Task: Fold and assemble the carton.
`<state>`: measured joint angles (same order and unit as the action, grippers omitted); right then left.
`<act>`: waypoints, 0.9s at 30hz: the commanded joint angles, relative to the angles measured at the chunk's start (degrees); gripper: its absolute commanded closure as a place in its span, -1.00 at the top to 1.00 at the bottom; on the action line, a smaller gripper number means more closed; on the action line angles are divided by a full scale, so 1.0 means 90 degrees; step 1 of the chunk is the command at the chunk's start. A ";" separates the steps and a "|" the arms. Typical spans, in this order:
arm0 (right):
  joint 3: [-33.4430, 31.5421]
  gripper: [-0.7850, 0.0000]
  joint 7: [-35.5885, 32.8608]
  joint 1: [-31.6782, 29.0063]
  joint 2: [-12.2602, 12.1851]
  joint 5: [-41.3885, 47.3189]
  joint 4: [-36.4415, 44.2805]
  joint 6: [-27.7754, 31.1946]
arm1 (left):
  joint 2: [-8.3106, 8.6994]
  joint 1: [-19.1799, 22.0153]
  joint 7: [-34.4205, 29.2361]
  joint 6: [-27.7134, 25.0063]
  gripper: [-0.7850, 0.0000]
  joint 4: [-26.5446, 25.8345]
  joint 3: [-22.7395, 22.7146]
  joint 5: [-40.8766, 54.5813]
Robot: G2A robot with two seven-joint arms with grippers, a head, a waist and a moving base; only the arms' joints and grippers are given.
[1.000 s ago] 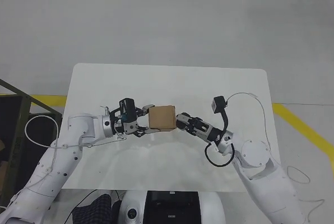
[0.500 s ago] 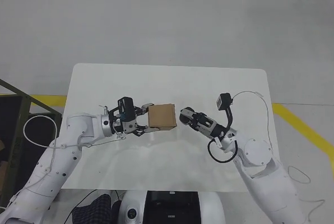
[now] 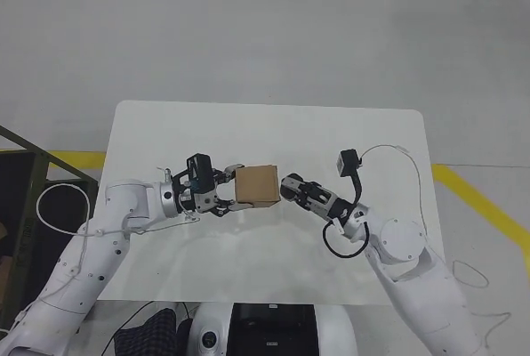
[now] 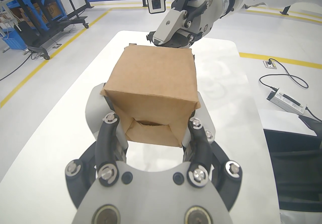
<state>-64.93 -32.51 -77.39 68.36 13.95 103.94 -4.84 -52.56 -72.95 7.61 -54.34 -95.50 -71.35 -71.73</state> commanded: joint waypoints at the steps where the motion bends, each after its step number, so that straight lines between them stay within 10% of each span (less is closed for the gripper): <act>1: 0.0026 -1.00 -0.0047 0.0008 0.0003 0.0019 0.0000 0.0006 | -0.0003 0.0003 -0.0006 0.0002 -0.05 0.0008 0.0003 0.0016; 27: -0.0696 -1.00 0.0417 -0.0418 -0.0063 0.0169 0.0003 0.0605 | -0.0114 0.0330 0.0486 -0.0054 -0.08 0.0948 0.0526 -0.0817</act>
<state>-70.76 -28.57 -80.73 67.85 15.31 103.75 -0.07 -53.41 -70.50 10.76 -55.03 -88.14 -67.57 -77.93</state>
